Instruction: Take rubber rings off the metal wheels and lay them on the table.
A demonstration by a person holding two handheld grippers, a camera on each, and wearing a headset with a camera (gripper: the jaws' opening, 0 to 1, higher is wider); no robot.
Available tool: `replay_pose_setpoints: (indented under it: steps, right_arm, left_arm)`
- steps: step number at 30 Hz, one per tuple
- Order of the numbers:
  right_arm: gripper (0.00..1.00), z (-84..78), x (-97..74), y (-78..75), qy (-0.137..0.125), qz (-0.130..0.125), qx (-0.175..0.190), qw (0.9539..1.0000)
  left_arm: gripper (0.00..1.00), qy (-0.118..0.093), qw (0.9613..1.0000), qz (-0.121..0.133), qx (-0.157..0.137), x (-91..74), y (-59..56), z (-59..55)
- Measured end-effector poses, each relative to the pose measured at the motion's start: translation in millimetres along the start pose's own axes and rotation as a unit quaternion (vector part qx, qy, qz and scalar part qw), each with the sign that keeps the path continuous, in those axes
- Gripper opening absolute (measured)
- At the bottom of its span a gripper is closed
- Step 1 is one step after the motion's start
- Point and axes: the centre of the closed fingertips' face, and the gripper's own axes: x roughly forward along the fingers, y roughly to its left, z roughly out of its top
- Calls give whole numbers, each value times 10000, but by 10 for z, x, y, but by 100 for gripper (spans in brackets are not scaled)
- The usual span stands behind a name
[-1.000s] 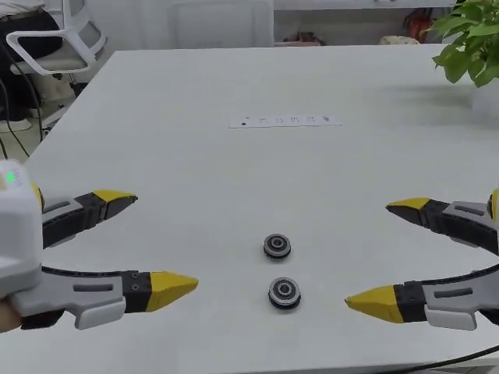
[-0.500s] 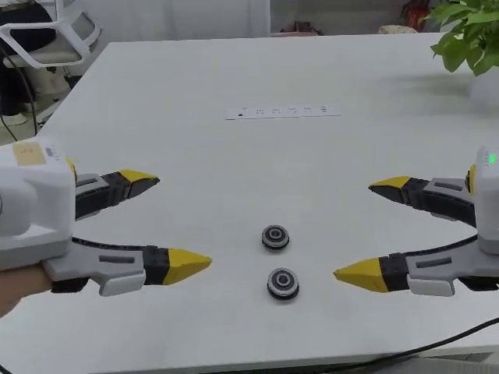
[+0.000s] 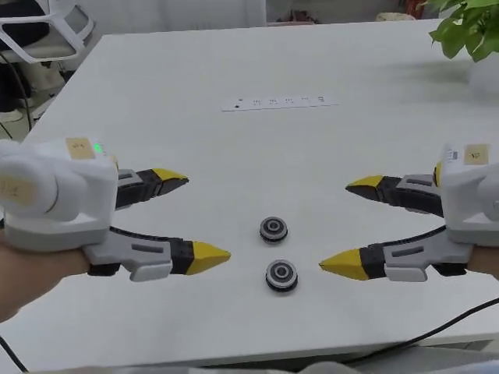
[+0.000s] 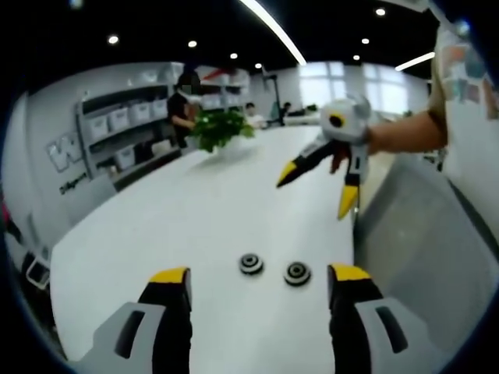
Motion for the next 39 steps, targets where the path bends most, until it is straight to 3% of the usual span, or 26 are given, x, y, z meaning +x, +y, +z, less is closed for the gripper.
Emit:
replay_pose_setpoints:
  steps: [14,39]
  right_arm:
    - [59,-132,211,41,110,346,-222,9991]
    - [37,-555,578,124,506,884,-197,9946]
  left_arm:
    - [63,28,9991,-412,111,258,-78,-20]
    - [48,480,9931,-1059,124,705,-251,-340]
